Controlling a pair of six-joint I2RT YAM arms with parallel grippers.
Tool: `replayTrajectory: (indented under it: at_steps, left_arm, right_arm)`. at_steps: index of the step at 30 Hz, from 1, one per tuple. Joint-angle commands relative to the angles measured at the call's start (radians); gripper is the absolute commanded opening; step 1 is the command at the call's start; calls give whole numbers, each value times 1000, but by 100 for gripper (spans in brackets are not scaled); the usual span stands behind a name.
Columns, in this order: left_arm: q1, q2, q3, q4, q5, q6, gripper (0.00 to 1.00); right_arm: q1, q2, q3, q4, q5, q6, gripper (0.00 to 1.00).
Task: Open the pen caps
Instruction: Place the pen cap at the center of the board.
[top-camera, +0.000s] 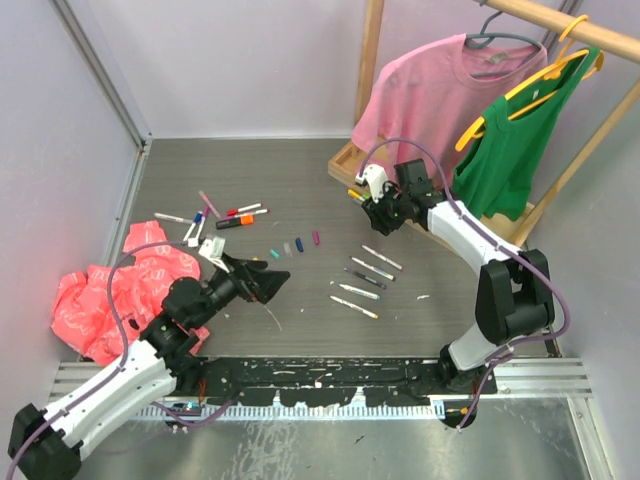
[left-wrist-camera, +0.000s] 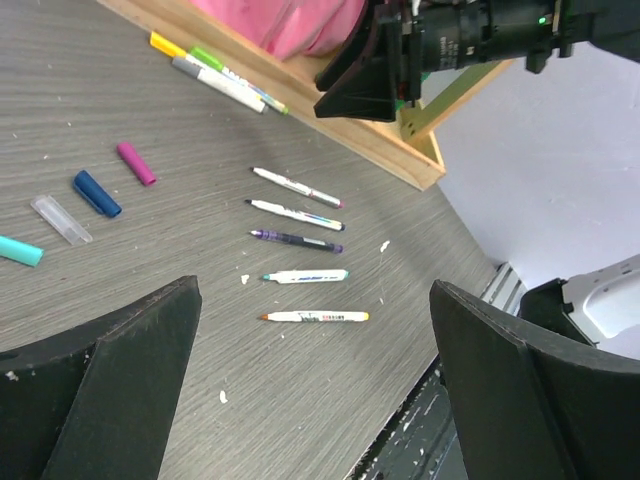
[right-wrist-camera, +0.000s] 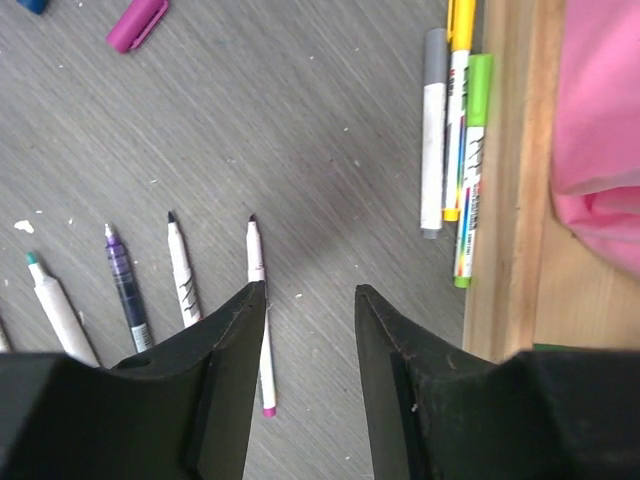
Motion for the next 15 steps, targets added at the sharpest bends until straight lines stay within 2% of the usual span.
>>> replayTrajectory:
  at_steps: [1, 7, 15]
  left_arm:
    - [5, -176, -73, -10, -39, 0, 98]
    - [4, -372, -120, -80, -90, -43, 98]
    - [5, -389, -143, -102, -83, -105, 98]
  right_arm:
    - [-2, -23, 39, 88, 32, 4, 47]
    - [-8, 55, 86, 94, 27, -15, 48]
    - [-9, 157, 157, 93, 49, -27, 48]
